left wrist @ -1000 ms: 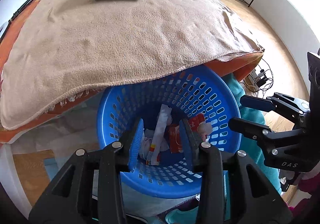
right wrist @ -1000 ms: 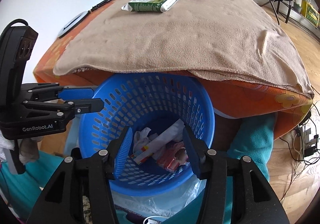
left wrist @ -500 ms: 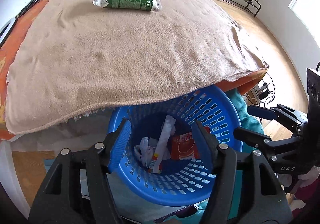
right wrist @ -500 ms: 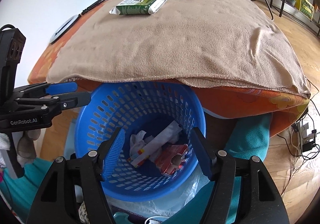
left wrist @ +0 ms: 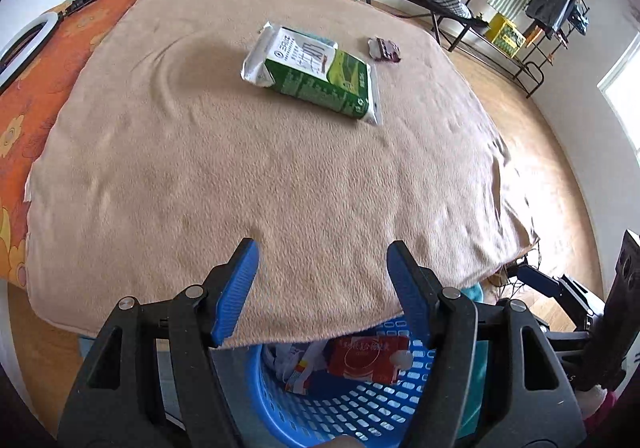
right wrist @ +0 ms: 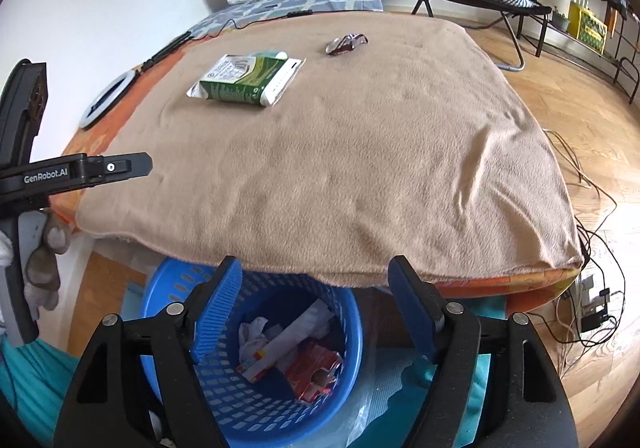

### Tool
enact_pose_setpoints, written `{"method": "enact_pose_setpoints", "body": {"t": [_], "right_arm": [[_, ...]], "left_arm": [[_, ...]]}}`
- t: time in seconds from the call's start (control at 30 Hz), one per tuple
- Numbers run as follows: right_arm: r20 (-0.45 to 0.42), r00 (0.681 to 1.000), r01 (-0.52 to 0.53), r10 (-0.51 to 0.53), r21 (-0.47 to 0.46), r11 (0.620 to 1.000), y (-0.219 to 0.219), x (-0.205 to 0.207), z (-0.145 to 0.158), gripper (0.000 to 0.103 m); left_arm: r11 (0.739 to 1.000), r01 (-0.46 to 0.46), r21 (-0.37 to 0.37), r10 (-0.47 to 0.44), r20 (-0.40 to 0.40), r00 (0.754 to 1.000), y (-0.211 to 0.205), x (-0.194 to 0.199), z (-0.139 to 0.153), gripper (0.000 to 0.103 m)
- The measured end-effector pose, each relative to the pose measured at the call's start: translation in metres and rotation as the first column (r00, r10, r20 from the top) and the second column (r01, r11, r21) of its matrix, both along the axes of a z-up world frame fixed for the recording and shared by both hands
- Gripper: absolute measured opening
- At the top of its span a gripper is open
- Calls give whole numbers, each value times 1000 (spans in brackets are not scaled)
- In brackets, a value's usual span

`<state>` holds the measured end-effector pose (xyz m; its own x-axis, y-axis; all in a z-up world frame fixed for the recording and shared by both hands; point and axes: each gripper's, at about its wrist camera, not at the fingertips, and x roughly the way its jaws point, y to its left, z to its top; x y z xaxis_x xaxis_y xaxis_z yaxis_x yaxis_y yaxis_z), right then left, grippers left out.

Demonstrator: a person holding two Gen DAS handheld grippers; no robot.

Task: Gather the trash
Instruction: 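Move both tools over the bed to the milk carton and candy wrapper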

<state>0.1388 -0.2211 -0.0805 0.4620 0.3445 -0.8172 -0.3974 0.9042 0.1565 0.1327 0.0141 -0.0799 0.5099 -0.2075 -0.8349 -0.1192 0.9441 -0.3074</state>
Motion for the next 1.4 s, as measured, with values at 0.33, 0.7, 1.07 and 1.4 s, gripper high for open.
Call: {"method": "enact_pose_setpoints", "body": {"t": [0.33,0.7,1.07,1.4], "right_arm": [[75,997,-1,2,-22,1000,10,35,23,77],[120,993,15,-11,-32,999,19,77,28,77],[200,979,28,-35,40,999,19,143,31,77],[90,991,82,-94,127,988,30,232,11,77]], "left_arm": [[992,-104,-64,105,4,994,32,43,4,73],[977,-162,-136,160,-29,987,41,84,-12,77],[946,-247,-210,240,-59,969,53,126,-32,77],[942,-286,-172,281,-55,958,56,162,-45,75]]}}
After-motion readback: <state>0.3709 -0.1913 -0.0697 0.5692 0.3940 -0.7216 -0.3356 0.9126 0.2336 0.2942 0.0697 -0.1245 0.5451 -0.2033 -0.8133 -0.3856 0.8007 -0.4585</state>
